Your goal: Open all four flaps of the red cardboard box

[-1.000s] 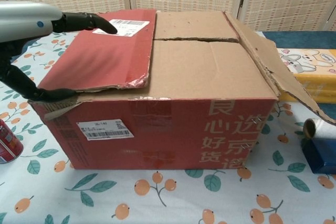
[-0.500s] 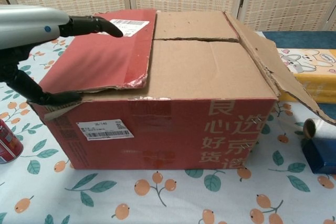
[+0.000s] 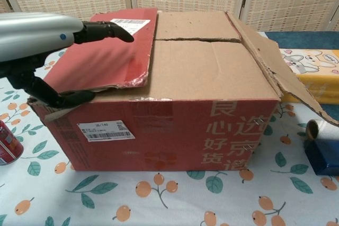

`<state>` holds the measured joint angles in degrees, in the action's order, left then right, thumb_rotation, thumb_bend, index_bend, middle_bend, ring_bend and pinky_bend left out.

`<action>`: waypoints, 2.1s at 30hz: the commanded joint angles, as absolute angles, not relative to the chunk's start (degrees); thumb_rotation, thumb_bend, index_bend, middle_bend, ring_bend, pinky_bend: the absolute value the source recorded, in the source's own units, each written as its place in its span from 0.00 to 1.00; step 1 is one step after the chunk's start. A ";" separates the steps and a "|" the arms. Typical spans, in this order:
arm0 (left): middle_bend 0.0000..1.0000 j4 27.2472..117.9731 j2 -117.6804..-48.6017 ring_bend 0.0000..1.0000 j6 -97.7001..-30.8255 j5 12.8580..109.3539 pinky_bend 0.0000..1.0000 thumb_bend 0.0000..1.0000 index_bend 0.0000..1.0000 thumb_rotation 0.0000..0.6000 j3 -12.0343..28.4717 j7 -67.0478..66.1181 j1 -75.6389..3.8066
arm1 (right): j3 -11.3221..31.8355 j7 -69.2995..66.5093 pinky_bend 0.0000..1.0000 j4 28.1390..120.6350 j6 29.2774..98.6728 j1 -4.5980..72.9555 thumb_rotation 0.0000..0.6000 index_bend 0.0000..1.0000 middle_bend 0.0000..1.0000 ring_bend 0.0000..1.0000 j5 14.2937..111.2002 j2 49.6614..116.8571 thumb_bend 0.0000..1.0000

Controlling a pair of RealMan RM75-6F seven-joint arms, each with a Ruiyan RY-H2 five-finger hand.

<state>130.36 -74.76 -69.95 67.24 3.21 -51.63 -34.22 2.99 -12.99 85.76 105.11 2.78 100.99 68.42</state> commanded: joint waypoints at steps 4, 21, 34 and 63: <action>0.04 129.38 -76.79 0.00 -70.61 67.11 0.09 0.41 0.00 1.00 3.19 -53.15 -35.06 | 3.19 -13.91 0.00 85.95 105.39 2.42 1.00 0.00 0.00 0.00 100.59 67.94 0.38; 0.04 126.70 -84.47 0.01 -76.49 69.40 0.11 0.42 0.00 1.00 3.59 -60.47 -35.85 | 3.44 -15.63 0.00 86.74 105.32 1.69 1.00 0.00 0.00 0.00 99.76 66.94 0.38; 0.04 124.06 -88.04 0.02 -80.75 76.93 0.12 0.42 0.00 1.00 3.63 -63.03 -34.53 | 3.36 -15.46 0.00 87.10 104.64 1.55 1.00 0.00 0.00 0.00 99.81 66.72 0.39; 0.02 124.76 -83.71 0.01 -92.13 93.48 0.07 0.42 0.00 1.00 3.81 -63.02 -24.07 | 3.94 -13.44 0.00 87.42 102.60 1.85 1.00 0.00 0.00 0.00 98.62 67.06 0.39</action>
